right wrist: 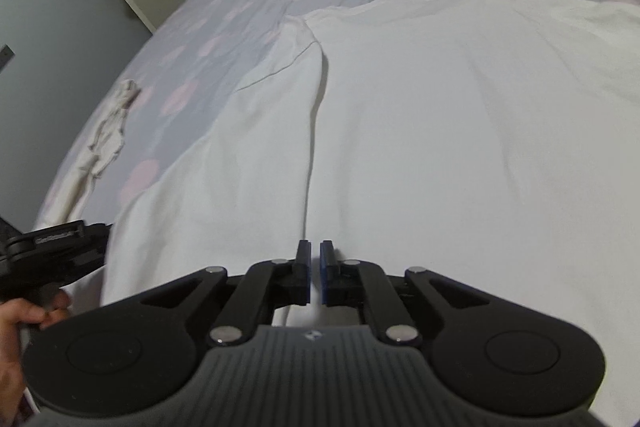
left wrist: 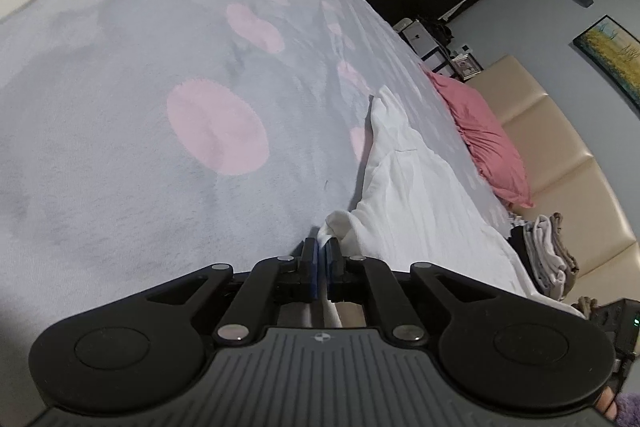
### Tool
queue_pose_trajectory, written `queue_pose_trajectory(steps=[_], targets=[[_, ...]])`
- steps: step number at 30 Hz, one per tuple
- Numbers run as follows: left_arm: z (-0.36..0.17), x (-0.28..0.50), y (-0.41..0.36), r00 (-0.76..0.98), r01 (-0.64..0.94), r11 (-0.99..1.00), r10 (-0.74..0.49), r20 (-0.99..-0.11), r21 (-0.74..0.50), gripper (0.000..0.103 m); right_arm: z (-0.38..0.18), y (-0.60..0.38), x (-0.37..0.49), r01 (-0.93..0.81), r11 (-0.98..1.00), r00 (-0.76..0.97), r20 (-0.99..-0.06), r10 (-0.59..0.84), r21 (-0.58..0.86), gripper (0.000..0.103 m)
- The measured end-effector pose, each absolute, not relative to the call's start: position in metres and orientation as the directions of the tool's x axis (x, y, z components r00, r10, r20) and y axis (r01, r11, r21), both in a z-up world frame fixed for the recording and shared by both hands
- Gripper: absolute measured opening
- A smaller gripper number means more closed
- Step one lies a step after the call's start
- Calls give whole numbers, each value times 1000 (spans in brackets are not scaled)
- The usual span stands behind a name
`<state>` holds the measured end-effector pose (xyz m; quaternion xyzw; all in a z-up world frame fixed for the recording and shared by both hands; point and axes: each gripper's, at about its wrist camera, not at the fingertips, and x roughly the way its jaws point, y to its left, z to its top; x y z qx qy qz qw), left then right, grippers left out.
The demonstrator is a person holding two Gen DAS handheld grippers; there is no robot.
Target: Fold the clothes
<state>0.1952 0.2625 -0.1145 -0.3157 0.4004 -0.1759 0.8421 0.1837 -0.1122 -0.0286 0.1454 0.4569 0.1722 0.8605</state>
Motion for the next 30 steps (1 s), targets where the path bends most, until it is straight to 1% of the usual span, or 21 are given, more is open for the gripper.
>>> queue_pose_trajectory(steps=[1,3,5,6,8,15,17,20,22,26,27,28,30], targets=[[-111,193,263,624,41,749,-536,-569,-661,3,-27,-115,178,-175,901,523,-737,427,398,20],[-104,187,264,640,26,774,-499,-584,-632,5,-24,-121,165,-194,906,524,-741,421,377,34],[-96,178,267,666,0,805,-442,-600,-593,6,-22,-128,152,-210,910,519,-748,414,358,33],[-90,172,266,681,-7,823,-412,-605,-568,10,-21,-132,146,-215,911,516,-751,412,352,33],[-79,162,263,701,-4,851,-373,-608,-526,12,-19,-144,136,-212,914,512,-758,405,345,33],[-45,141,225,701,65,907,-338,-627,-416,12,6,-212,108,-191,945,558,-762,328,267,34],[-39,139,211,693,90,911,-348,-631,-403,12,18,-238,101,-166,959,594,-753,284,230,37],[-34,132,192,669,115,909,-369,-645,-401,12,38,-280,88,-109,984,654,-735,180,143,42],[-30,128,177,656,133,911,-376,-655,-390,12,50,-308,78,-62,994,686,-719,108,89,48],[-21,121,149,636,169,914,-386,-668,-368,12,74,-362,61,35,999,733,-680,-34,-13,50],[-18,120,142,633,178,915,-389,-670,-363,12,81,-374,59,60,997,742,-666,-70,-37,53],[-15,118,134,629,187,915,-392,-672,-358,12,87,-384,59,81,995,748,-656,-97,-55,60],[-8,116,121,623,201,913,-400,-673,-356,12,99,-401,63,113,990,753,-643,-141,-86,64]])
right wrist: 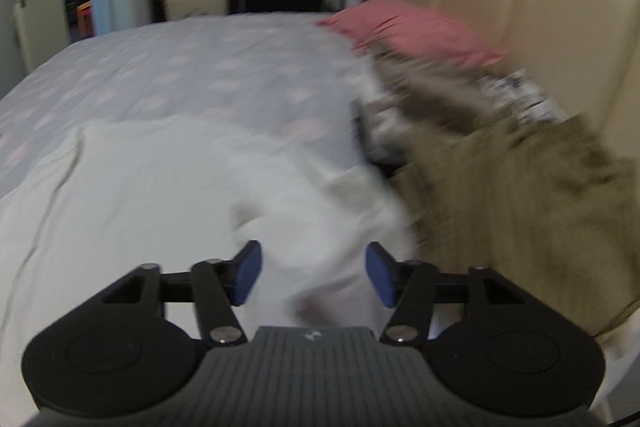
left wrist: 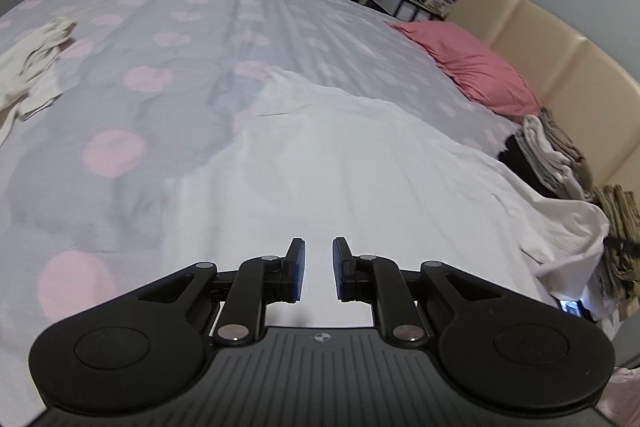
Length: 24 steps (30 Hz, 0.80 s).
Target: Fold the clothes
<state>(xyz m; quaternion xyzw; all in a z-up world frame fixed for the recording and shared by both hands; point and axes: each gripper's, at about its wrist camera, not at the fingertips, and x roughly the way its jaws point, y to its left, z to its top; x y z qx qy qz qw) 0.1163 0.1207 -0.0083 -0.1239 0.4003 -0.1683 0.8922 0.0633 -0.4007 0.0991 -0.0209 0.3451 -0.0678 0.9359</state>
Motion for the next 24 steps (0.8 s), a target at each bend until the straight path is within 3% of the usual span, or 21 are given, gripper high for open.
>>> queue_pose_trajectory(steps=[2,6,8,10,12,17,24], targets=[[-2,114,106,617,216,910,-408,-674,-353,13,105,-415,69,121,987,745,-646,-163,-110,70],[7,108,78,602,247,901,-430,-672,-356,19,99,-425,83,69,994,737,-667,-105,-81,68],[9,107,66,592,260,896,-442,-674,-360,19,90,-424,95,69,994,721,-684,-106,-80,58],[10,106,56,581,271,891,-453,-676,-364,19,83,-425,105,70,993,709,-696,-117,-96,29],[10,106,48,572,283,886,-463,-677,-366,19,80,-425,109,68,992,701,-703,-123,-106,10],[8,108,35,551,304,877,-480,-683,-372,19,101,-419,106,31,996,725,-685,-76,-79,7],[10,109,26,536,329,853,-523,-663,-406,19,155,-377,103,-122,990,755,-641,136,66,7]])
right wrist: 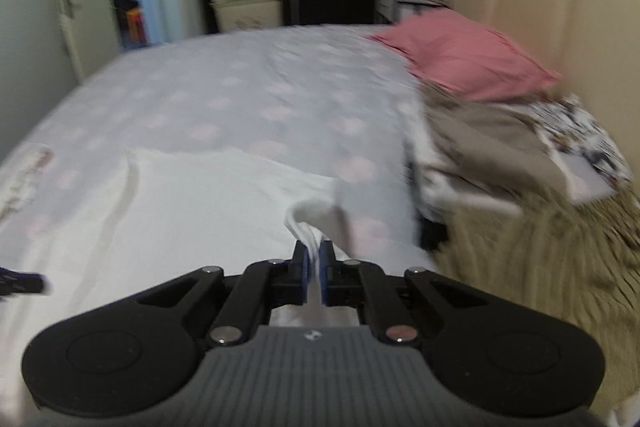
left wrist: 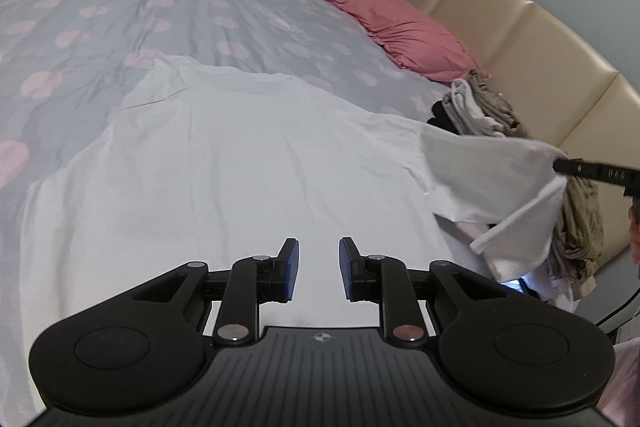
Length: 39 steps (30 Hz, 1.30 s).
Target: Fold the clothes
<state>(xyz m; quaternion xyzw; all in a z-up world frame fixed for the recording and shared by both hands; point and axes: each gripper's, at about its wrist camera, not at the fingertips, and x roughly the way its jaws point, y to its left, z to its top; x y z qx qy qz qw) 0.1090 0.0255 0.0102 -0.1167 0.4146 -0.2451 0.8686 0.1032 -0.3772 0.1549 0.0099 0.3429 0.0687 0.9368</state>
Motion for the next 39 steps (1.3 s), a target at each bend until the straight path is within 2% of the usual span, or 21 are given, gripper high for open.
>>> queue_pose_trajectory(steps=[7,11,13,16,19,21,28,31,37,39], targets=[[14,105,30,555,326,854,-521,-649,-406,19,151,-291,96,-369,923,672,-656,344,107,7],[16,102,38,570,309,862,-506,-647,-402,19,122,-252,86,-470,871,581,-695,424,139,7],[15,102,41,570,303,863,-505,-648,-405,19,105,-243,82,-490,859,547,-714,437,151,12],[14,101,43,562,307,861,-508,-653,-405,19,88,-243,77,-479,858,525,-722,451,188,18],[11,99,41,551,330,854,-521,-652,-403,29,78,-252,68,-449,868,524,-724,448,212,29],[8,96,37,537,355,847,-531,-656,-396,40,73,-258,58,-423,881,529,-731,430,212,30],[-13,77,7,422,487,796,-575,-701,-360,48,22,-284,19,-318,924,519,-777,357,213,35],[-23,63,-8,381,560,767,-575,-724,-314,49,-2,-287,6,-301,925,496,-791,359,231,36],[-49,48,-34,377,611,770,-487,-788,-183,49,-28,-280,-12,-340,915,467,-805,365,218,40],[-54,47,-40,371,621,764,-483,-793,-174,39,-32,-280,-13,-339,912,455,-808,375,232,42]])
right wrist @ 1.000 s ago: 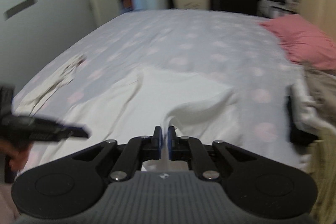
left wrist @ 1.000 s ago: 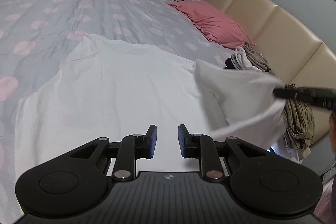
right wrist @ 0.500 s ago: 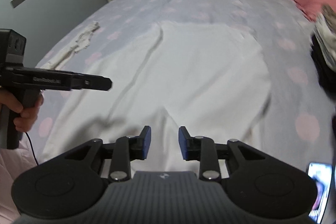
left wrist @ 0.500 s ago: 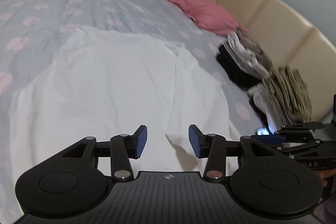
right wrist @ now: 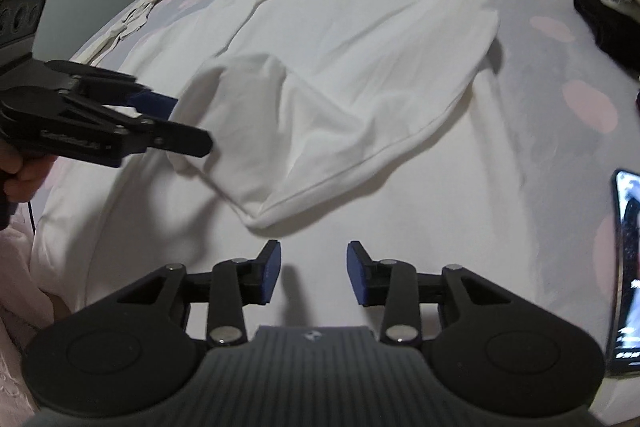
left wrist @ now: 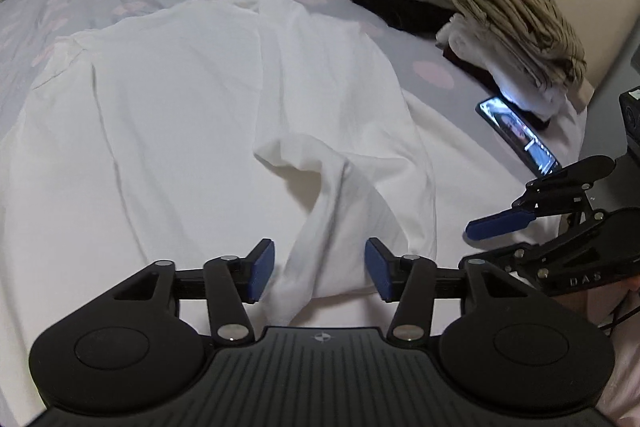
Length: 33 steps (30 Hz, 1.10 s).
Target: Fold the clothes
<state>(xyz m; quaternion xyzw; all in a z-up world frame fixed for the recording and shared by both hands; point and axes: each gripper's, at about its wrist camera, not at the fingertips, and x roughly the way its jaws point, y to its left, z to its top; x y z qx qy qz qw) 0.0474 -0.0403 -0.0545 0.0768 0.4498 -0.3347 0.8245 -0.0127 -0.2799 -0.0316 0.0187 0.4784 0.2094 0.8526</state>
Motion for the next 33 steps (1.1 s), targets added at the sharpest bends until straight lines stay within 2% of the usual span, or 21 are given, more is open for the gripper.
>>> queue_pose_trajectory(steps=[1,3,4,8,13,23,29,33], targets=[[-56,49,-42,361,618,763,-491,-792,-191,34,-32,-280,-13,-338,911,450,-809,378,237,43],[-56,52,-46,345,616,757,-506,-791,-216,7,-34,-281,-12,-338,910,446,-810,381,241,44],[-53,53,-46,340,619,752,-518,-785,-228,4,-34,-281,-12,-339,909,445,-810,382,242,45],[-27,52,-39,340,612,728,-595,-728,-309,2,-31,-286,-9,-331,913,450,-811,374,238,48],[19,54,-2,437,529,736,-664,-607,-423,2,-25,-295,1,-350,914,456,-815,357,204,49],[75,71,49,595,423,771,-633,-496,-476,2,-7,-324,63,-400,911,542,-776,323,100,53],[88,82,65,622,387,727,-660,-422,-568,2,-22,-330,121,-406,887,526,-737,424,221,51],[103,91,75,662,366,736,-636,-397,-569,2,-36,-325,153,-399,873,525,-710,469,282,47]])
